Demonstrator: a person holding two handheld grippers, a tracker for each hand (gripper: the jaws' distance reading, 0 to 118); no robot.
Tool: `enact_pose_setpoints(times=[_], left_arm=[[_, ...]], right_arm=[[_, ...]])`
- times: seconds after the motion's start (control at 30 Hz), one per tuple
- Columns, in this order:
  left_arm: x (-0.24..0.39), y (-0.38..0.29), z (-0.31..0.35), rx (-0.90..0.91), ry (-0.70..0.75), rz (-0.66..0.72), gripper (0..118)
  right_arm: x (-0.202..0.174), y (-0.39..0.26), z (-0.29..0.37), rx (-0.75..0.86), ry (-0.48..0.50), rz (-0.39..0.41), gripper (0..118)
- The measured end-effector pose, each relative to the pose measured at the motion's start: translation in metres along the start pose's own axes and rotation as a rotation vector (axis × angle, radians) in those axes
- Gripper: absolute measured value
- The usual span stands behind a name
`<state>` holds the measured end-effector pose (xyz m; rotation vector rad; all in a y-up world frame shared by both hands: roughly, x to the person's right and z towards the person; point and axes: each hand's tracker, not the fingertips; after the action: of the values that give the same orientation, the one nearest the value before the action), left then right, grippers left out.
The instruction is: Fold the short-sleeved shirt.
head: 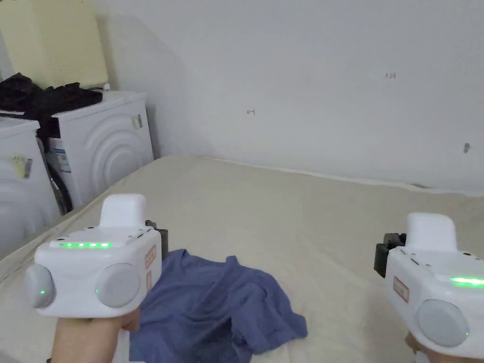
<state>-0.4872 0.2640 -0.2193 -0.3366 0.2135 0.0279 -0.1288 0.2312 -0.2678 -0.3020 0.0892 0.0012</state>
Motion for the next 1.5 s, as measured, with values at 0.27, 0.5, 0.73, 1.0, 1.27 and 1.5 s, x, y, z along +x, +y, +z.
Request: enact_pose_setpoints(times=[0.27,0.5,0.73,1.0,1.27,1.5], left_arm=[[-0.022,-0.034,-0.014,-0.077,0.031,-0.005,0],[-0.005,-0.056,-0.043,-0.173,-0.035,-0.017,0],[0.033,-0.12,-0.109,-0.459,-0.216,-0.02,10],[0.068,-0.228,-0.188,-0.799,-0.308,0.055,115],[0.08,-0.184,-0.185,-0.645,-0.176,-0.143,36],[0.058,-0.14,-0.181,-0.663,-0.187,0.052,2]], right_arm=[[-0.014,-0.015,-0.011,-0.046,0.023,0.016,0],[-0.009,-0.023,-0.024,-0.081,-0.004,0.029,0],[-0.007,-0.066,-0.041,-0.183,-0.013,0.075,0],[-0.003,-0.127,-0.057,-0.38,0.013,0.059,0],[0.017,-0.142,-0.03,-0.415,0.029,0.021,0],[0.045,-0.138,0.027,-0.329,-0.032,0.0,0]])
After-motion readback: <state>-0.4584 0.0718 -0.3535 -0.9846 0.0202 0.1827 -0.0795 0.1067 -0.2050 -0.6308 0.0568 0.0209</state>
